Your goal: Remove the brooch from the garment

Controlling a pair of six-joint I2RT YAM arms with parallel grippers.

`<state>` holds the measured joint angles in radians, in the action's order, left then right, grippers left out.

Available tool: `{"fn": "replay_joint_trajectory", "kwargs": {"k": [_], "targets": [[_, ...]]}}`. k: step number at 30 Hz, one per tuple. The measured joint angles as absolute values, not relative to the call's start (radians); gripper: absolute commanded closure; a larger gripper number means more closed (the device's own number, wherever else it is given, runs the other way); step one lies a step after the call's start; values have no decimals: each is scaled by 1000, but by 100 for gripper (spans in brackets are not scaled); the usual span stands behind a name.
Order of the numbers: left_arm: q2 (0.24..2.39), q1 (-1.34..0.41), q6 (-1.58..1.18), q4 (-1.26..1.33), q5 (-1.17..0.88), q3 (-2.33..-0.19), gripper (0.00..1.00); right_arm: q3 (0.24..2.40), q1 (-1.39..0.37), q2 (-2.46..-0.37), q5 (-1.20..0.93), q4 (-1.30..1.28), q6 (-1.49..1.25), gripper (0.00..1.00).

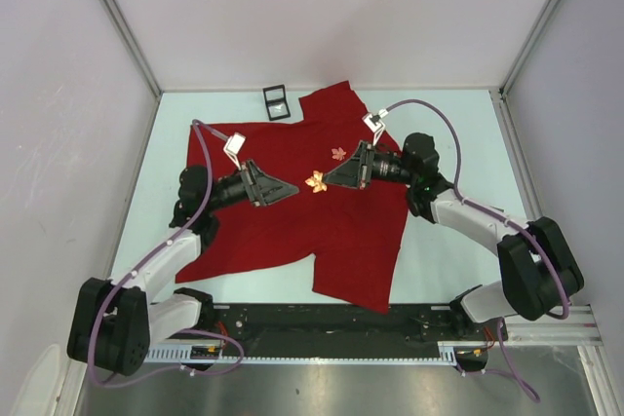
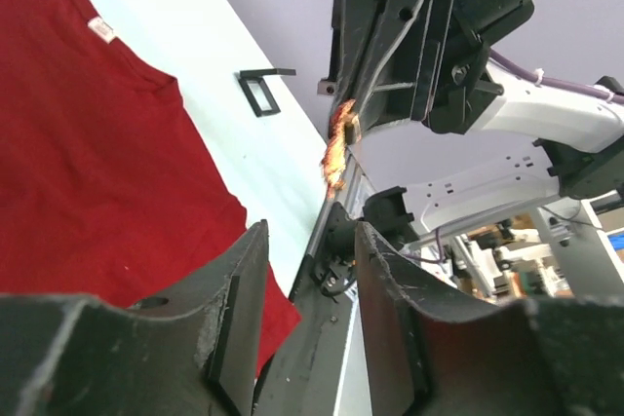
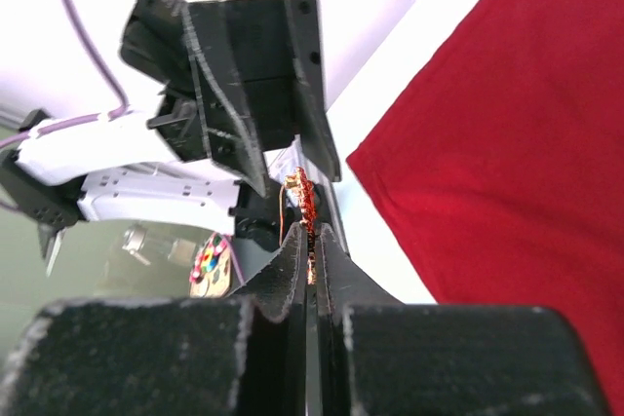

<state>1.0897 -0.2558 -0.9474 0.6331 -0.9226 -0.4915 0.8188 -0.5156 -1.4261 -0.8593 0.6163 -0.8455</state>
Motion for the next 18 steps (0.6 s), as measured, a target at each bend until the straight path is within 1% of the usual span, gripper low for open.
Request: {"fn": "replay_joint_trajectory", "kwargs": {"k": [7,9,11,13,18], "targets": [[1113,-246,-1041,797,-979,-458,51,818,-514,-1439,-913,675,-882,100],[1113,-247,-1042,809,-990,-461,54,818,-517,-1448,-920,693,-892,100],[1113,-251,-1038,802,-997,-466,60,818,-523,-1458,-926,710,-905,100],[1113,-257,-1034,796,-999,-473,62,818,-527,-1467,-926,725,-916,100],[1120,-271,-1029,798,-999,-481,62,818,-537,-1475,-926,755,-933,100]]}}
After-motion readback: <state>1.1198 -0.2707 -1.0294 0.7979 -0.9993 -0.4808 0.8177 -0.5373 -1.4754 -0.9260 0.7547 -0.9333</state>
